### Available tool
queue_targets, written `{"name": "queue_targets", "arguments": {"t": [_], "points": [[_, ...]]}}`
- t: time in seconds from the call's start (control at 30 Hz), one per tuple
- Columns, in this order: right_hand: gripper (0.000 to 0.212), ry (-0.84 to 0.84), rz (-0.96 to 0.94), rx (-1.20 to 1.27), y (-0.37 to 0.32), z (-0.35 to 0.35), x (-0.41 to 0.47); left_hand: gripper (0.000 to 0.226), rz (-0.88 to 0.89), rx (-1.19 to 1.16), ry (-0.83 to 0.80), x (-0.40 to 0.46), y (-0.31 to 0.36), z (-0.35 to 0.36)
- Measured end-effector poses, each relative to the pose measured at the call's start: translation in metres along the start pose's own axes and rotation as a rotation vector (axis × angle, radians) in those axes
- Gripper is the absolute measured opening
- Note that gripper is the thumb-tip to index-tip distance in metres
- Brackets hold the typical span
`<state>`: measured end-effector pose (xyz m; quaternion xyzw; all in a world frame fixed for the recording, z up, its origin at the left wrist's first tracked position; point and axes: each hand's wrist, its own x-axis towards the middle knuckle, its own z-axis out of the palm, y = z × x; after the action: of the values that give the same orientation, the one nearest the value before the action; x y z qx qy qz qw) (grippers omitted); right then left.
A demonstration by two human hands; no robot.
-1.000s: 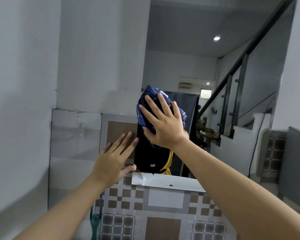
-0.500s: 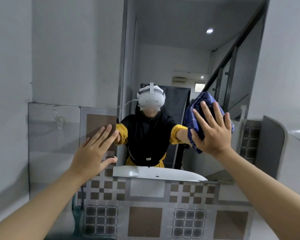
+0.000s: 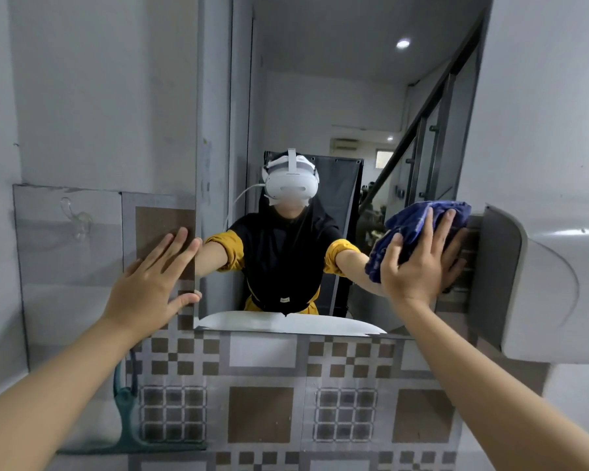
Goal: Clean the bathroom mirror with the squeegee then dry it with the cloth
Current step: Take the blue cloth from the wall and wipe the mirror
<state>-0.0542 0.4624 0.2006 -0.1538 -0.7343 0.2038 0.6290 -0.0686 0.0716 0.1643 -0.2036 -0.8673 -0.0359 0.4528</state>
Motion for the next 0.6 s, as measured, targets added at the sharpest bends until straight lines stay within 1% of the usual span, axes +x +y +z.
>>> {"name": "queue_targets", "arguments": {"t": [0.1,0.17,0.37,0.47,0.6], "points": [[0.063,0.022,0.072,0.009,-0.017,0.007,-0.017,0.098,-0.002,0.006,0.0,0.0,0.002,-0.002],[0.063,0.027,0.083,0.027,-0.032,0.011,-0.027,0.097,-0.003,0.006,-0.003,0.0,0.003,-0.003],[0.058,0.025,-0.062,0.022,-0.078,0.03,-0.06,0.096,-0.034,-0.016,-0.01,-0.001,0.005,-0.002],[0.057,0.004,-0.067,0.036,-0.11,0.035,-0.076,0.097,-0.072,-0.046,-0.01,-0.004,0.01,-0.001],[0.058,-0.024,-0.113,0.041,-0.142,0.042,-0.091,0.099,-0.073,-0.044,-0.037,-0.014,0.015,0.003]]}}
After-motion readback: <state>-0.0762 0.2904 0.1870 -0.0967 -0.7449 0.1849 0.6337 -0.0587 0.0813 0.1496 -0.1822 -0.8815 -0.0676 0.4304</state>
